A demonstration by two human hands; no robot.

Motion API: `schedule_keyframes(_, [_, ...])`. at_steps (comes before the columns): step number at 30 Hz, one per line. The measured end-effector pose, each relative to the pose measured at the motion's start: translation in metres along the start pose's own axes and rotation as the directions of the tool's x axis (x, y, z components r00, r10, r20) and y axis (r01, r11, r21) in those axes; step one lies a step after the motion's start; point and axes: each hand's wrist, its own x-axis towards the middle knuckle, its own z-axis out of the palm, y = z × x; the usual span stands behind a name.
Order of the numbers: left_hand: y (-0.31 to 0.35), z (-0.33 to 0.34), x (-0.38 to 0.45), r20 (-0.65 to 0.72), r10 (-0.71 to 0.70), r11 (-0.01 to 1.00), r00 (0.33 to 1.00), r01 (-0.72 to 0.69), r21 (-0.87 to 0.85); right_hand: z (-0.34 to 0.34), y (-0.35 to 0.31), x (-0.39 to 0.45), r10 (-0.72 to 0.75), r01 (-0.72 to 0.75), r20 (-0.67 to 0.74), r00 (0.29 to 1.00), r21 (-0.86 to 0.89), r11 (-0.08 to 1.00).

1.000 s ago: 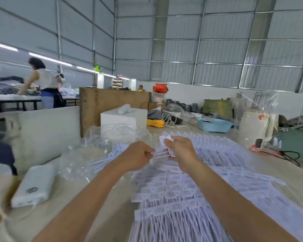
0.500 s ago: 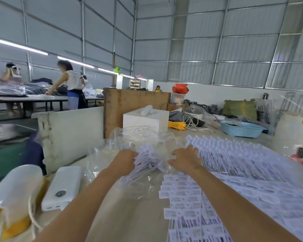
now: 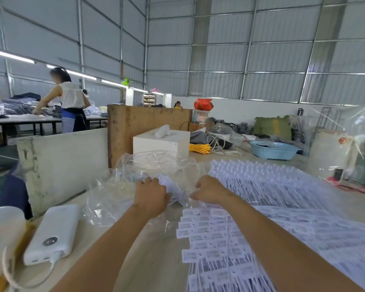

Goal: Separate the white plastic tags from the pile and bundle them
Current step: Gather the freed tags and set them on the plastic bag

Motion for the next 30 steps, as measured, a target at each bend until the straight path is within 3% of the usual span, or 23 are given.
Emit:
schedule_keyframes(3, [0.016,-0.026,0.001,-0.220,0.020,0.987,0.975,-0.054,-0.149,-0.037,0.015,-0.020,-0.019,0.022,-0.054,0.998,0.071,0.997])
schedule_keyframes(6, [0.043,-0.049,0.000,-0.325,0.103,0.915,0.940,-0.218,-0.341,-0.077,0.060,-0.045,0.025,-0.016,-0.142,0.990,0.067,0.998])
schedule_keyframes(10, [0.087,-0.068,-0.010,-0.302,0.339,0.698,0.891,-0.454,-0.555,-0.113,0.150,-0.097,0.192,-0.225,-0.313,0.930,-0.073,0.972])
schedule_keyframes(13, [0.122,-0.075,-0.020,-0.198,0.520,0.521,0.831,-0.493,-0.697,-0.117,0.207,-0.135,0.298,-0.346,-0.328,0.897,-0.098,0.933])
schedule_keyframes(18, [0.165,-0.080,-0.025,-0.083,0.649,0.529,0.756,-0.528,-0.665,-0.099,0.241,-0.169,0.329,-0.344,-0.257,0.909,-0.016,0.939])
schedule_keyframes(21, [0.174,-0.088,-0.021,-0.058,0.644,0.501,0.763,-0.478,-0.722,-0.093,0.248,-0.175,0.305,-0.341,-0.289,0.907,-0.079,0.937])
schedule_keyframes(23, [0.182,-0.095,-0.019,-0.102,0.632,0.508,0.768,-0.510,-0.694,-0.092,0.250,-0.176,0.308,-0.357,-0.297,0.904,-0.126,0.926])
schedule_keyframes(26, [0.198,-0.110,-0.020,-0.275,0.541,0.445,0.795,-0.548,-0.708,-0.088,0.247,-0.179,0.307,-0.369,-0.318,0.897,-0.158,0.916])
schedule_keyframes(28, [0.212,-0.115,-0.022,-0.316,0.535,0.442,0.784,-0.578,-0.686,-0.085,0.240,-0.183,0.276,-0.369,-0.392,0.878,-0.186,0.911])
schedule_keyframes(30, [0.225,-0.112,-0.023,-0.268,0.569,0.472,0.777,-0.576,-0.667,-0.086,0.229,-0.188,0.196,-0.376,-0.585,0.787,-0.203,0.904])
